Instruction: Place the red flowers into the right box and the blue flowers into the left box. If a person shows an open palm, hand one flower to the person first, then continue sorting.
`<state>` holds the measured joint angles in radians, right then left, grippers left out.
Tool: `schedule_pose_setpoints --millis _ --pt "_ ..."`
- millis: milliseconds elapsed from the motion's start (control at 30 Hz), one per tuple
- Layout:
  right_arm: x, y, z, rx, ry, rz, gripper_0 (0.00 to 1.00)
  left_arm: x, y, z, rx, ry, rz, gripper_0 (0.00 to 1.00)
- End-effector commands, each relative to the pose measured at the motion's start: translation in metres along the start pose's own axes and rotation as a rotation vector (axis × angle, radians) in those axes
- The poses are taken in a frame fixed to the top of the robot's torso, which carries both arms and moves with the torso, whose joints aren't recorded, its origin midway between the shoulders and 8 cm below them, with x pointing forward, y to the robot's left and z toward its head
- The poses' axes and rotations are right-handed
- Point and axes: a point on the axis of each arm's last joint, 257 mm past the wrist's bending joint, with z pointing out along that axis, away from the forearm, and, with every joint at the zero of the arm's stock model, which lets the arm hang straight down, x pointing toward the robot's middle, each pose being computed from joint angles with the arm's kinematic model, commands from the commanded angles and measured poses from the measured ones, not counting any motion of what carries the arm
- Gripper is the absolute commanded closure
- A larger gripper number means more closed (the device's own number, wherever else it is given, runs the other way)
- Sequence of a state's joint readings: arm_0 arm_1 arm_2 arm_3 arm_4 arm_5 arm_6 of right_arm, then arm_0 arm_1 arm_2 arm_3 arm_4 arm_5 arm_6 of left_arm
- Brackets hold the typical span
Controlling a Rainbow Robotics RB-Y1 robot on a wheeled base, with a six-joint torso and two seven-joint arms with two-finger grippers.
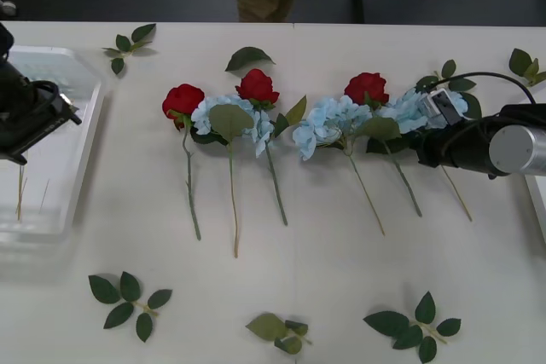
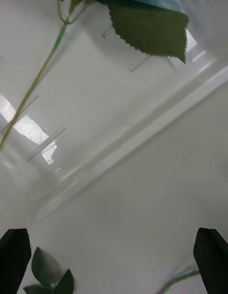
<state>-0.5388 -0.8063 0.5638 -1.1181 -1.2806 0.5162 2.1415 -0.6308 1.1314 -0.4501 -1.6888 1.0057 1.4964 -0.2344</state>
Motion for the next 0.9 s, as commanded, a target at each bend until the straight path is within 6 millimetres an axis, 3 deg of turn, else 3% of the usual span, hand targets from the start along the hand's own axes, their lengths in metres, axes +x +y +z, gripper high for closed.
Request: schedule_pose_setpoints --millis 33,200,367,600,767,900 --pt "-0.023 0.003 0.004 0.0 -0.037 -0.027 1.0 0.019 -0.061 -0.032 0.085 0.0 -0.031 0.0" --pt "-0.026 -0.004 -0.002 0.0 -0.045 -0.005 1.0 0.05 -0.09 -0.035 0.067 0.004 -0.067 0.0" --pt "-0.029 -0.022 -0.016 0.009 -0.043 0.014 1.0 0.074 -0.114 -0.022 0.056 -0.045 -0.109 0.0" --pt "-0.038 -0.063 -0.076 -0.053 0.025 0.094 1.0 0.105 -0.128 0.003 0.073 -0.059 -0.161 0.0" --pt "-0.055 -0.084 -0.117 -0.09 0.019 0.146 1.0 0.124 -0.132 0.007 0.066 -0.031 -0.158 0.0" --pt "-0.083 -0.068 -0.15 -0.226 -0.031 0.228 1.0 0.137 -0.138 0.008 0.071 -0.011 -0.165 0.0"
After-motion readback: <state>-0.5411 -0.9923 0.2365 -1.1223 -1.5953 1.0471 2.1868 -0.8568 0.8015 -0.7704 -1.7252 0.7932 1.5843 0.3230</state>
